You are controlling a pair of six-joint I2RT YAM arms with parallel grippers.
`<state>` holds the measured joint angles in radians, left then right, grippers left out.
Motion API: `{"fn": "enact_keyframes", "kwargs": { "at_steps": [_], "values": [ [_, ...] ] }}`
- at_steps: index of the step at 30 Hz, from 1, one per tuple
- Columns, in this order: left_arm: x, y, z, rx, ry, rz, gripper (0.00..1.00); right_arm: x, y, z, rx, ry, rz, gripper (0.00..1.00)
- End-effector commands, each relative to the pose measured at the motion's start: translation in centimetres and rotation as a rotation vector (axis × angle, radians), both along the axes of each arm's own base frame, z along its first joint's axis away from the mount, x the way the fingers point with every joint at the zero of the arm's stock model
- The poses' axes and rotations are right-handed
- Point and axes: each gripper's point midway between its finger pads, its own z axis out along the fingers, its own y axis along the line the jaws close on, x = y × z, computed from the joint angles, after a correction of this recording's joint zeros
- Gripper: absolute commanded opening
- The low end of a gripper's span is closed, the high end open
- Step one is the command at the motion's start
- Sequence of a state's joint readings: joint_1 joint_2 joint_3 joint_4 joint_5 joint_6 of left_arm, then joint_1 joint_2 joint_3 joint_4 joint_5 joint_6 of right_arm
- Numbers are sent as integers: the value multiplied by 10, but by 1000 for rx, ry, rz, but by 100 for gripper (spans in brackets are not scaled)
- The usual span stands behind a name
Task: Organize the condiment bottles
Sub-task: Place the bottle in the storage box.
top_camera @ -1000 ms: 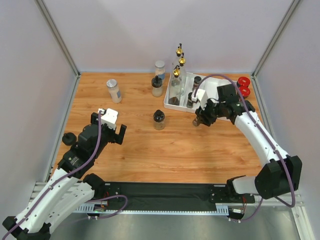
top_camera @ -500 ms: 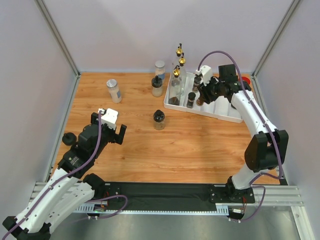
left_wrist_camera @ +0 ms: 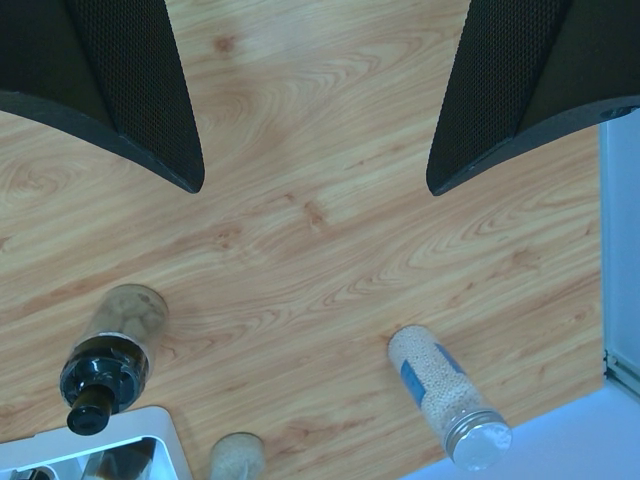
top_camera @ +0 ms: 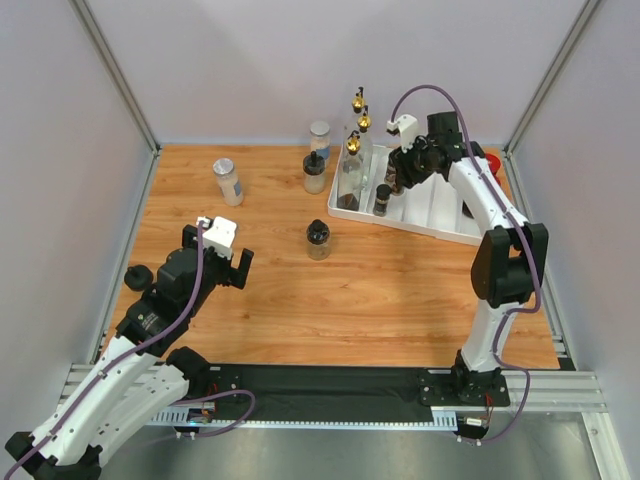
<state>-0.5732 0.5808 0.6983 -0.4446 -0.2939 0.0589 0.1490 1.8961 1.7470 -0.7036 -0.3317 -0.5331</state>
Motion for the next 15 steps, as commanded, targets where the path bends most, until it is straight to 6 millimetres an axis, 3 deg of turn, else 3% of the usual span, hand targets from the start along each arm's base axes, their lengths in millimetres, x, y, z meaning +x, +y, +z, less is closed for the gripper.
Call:
{"fn": "enact_keyframes", "kwargs": {
  "at_steps": [1, 6, 15],
  "values": [
    [3, 1, 0, 14, -17, 1, 100, 26, -1, 17, 16, -59, -38, 5],
    [3, 1, 1, 13, -18, 1, 100, 42, 0, 8, 16, -49, -48, 5],
    [4, 2, -1, 18, -15, 5, 100, 60, 1, -24, 4, -6, -60, 6]
  ]
}}
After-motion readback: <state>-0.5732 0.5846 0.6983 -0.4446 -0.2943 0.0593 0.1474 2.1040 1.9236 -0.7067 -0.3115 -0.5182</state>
